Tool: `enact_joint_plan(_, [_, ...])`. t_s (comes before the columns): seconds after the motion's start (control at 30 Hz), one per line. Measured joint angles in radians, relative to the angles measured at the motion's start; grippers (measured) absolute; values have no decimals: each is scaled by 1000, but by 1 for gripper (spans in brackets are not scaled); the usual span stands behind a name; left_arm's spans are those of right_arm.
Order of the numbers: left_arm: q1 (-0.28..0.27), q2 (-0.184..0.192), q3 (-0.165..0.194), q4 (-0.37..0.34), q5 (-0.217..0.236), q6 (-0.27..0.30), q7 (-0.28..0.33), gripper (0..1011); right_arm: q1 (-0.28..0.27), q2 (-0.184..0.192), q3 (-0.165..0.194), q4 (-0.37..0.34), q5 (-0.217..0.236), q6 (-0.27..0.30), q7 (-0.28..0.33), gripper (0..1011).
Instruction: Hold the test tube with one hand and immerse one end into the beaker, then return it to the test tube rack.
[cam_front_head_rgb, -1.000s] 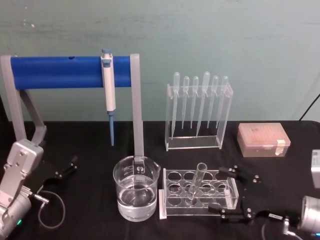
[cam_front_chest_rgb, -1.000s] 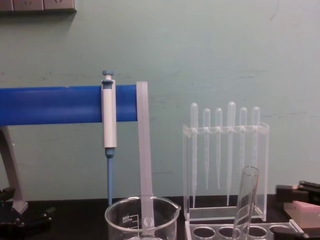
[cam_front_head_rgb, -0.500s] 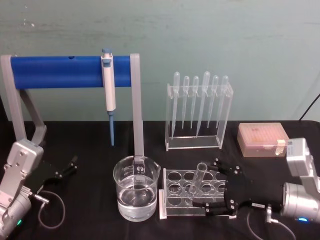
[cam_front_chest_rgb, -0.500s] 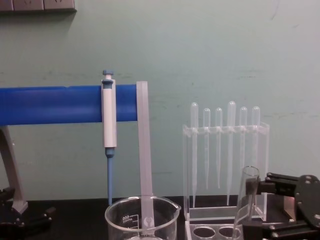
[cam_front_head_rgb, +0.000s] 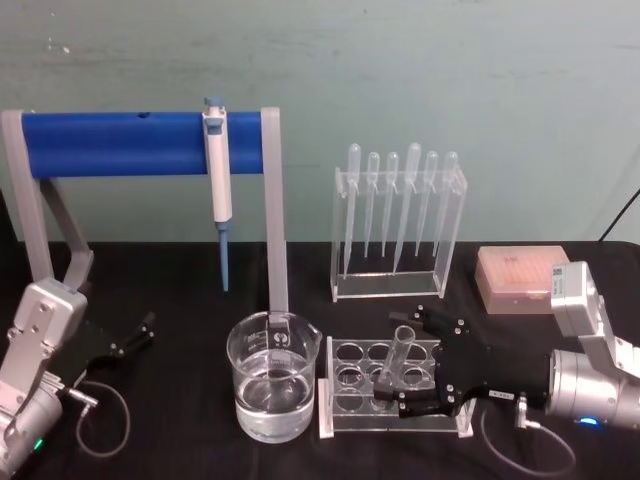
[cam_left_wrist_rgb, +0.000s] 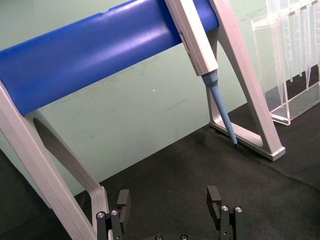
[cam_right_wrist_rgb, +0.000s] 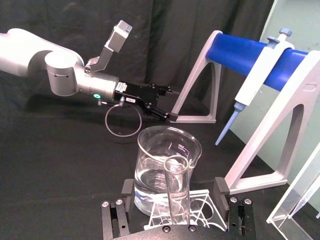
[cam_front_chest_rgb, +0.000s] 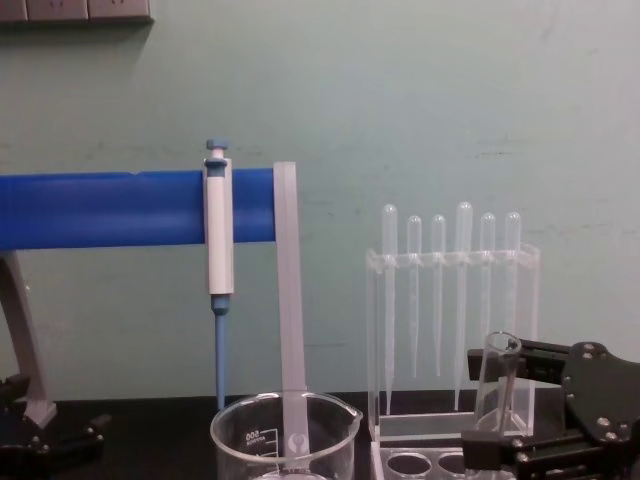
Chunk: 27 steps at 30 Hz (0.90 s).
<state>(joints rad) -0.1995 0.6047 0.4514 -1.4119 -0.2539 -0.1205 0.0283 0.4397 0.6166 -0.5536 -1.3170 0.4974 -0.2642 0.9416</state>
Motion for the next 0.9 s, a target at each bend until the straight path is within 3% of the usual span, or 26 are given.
enact_joint_plan(0.27, [0, 0, 0, 0, 0, 0, 0, 1000, -2, 1, 2, -2, 1, 0, 0, 1002])
enact_joint_plan(0.4, [0, 0, 0, 0, 0, 0, 0, 1000, -3, 1, 2, -4, 2, 0, 0, 947])
enact_joint_plan(0.67, [0, 0, 0, 0, 0, 0, 0, 1000, -4, 2, 4, -5, 3, 0, 0, 735])
enact_joint_plan(0.9, [0, 0, 0, 0, 0, 0, 0, 1000, -5, 3, 4, -6, 4, 0, 0, 491])
